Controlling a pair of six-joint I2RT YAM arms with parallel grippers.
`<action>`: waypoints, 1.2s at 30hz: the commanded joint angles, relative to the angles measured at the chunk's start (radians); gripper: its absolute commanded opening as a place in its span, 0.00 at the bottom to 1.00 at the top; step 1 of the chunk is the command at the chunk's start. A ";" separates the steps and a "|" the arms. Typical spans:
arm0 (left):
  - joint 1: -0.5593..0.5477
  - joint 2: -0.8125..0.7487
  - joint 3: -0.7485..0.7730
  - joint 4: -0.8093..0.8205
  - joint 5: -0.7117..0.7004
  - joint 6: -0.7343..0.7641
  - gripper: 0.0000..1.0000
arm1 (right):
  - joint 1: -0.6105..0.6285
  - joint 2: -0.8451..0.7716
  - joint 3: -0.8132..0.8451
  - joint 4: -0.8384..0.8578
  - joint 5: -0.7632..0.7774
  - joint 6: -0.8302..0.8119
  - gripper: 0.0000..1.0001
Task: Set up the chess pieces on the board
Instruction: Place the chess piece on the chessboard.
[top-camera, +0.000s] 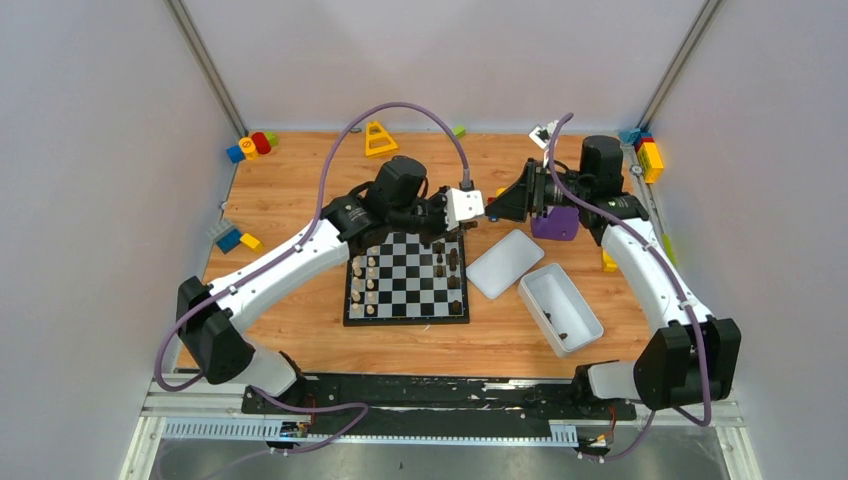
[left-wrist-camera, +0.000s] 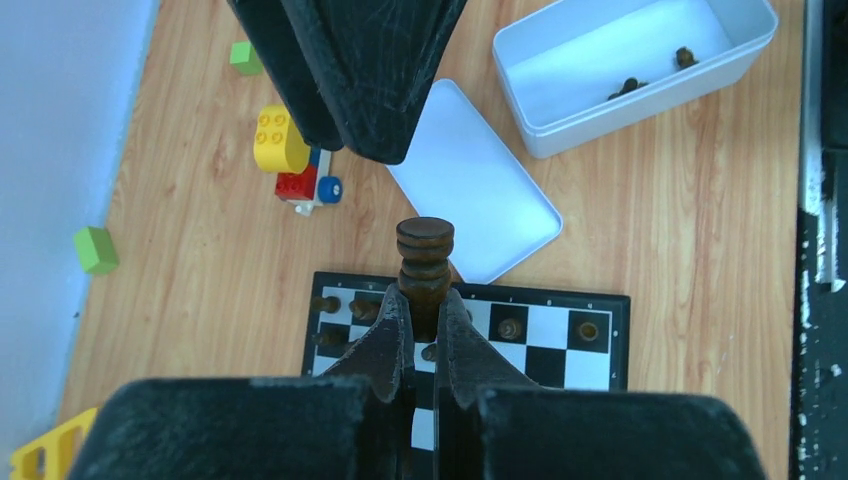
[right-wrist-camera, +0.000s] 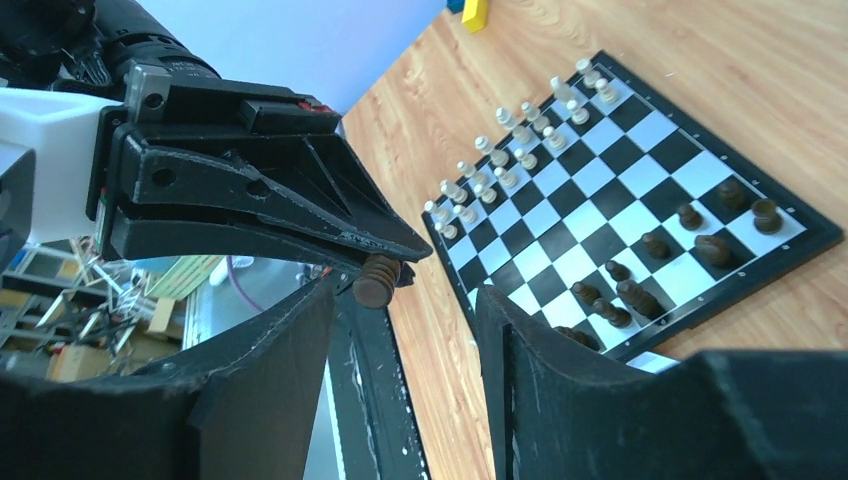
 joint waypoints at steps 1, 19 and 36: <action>-0.027 -0.018 -0.007 -0.030 -0.069 0.125 0.00 | 0.019 0.030 -0.001 -0.023 -0.121 -0.069 0.55; -0.075 0.036 0.033 -0.041 -0.133 0.149 0.00 | 0.091 0.108 0.027 -0.113 -0.089 -0.155 0.48; -0.081 0.040 0.038 -0.044 -0.150 0.155 0.00 | 0.112 0.115 0.028 -0.153 -0.058 -0.201 0.31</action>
